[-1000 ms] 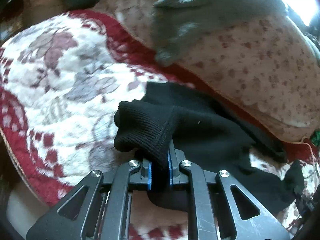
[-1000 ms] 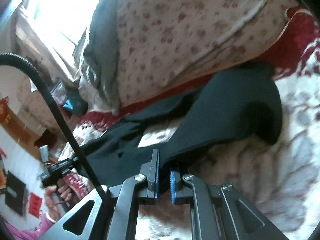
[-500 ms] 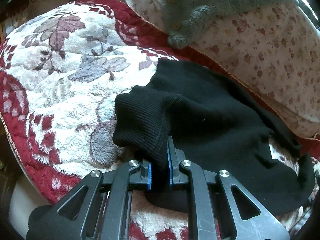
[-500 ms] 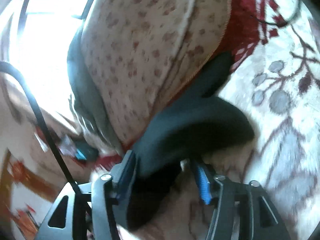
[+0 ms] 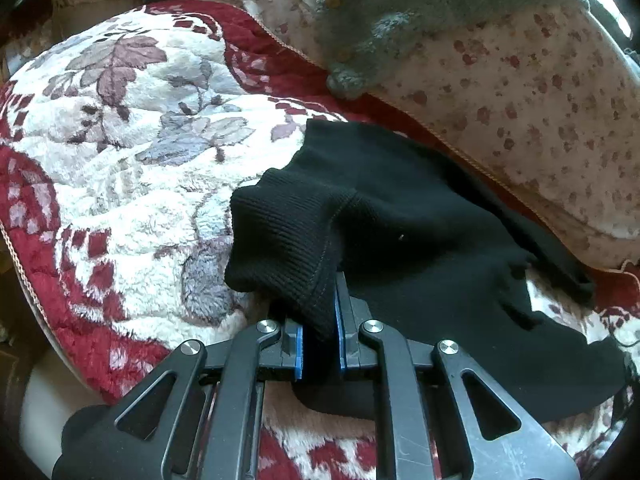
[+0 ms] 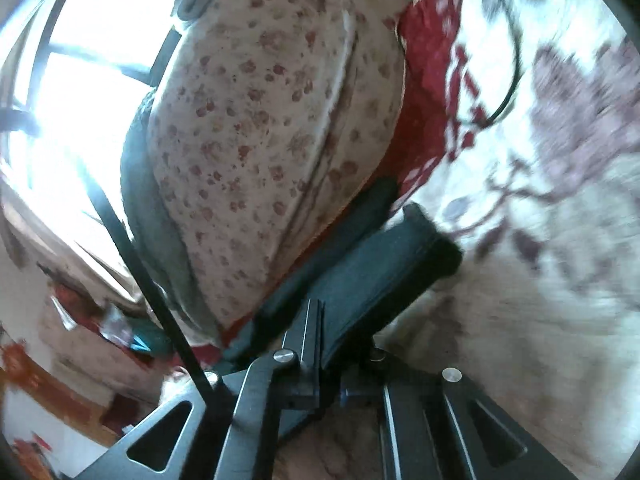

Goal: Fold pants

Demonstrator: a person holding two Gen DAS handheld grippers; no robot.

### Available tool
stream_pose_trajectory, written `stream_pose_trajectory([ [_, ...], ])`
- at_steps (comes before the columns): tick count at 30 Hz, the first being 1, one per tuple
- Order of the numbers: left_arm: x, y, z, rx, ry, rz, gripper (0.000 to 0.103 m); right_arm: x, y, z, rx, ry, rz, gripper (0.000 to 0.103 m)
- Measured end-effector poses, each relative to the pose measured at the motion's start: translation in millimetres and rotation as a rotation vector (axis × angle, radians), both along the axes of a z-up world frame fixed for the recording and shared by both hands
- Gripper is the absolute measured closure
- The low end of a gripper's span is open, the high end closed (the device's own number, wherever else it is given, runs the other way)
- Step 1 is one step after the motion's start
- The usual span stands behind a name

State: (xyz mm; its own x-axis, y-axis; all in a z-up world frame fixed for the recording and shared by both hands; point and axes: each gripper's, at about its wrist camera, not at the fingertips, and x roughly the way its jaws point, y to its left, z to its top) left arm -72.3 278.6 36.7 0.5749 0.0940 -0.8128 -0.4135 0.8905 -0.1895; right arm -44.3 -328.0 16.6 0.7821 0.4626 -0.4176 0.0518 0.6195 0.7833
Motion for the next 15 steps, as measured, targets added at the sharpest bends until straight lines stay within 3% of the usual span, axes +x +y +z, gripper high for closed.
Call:
stream_pose_trajectory([
  [5, -9, -1, -1, -0.026, -0.002, -0.007, 0.092, -28, -6, 0, -0.109, 0.046, -0.015, 0.098],
  [10, -10, 2, -11, -0.048, 0.007, 0.008, 0.091, -37, -9, -30, -0.262, 0.220, -0.035, 0.092],
  [15, -20, 19, -12, -0.108, 0.016, 0.041, 0.070, -45, -27, -22, -0.321, 0.286, -0.061, 0.080],
])
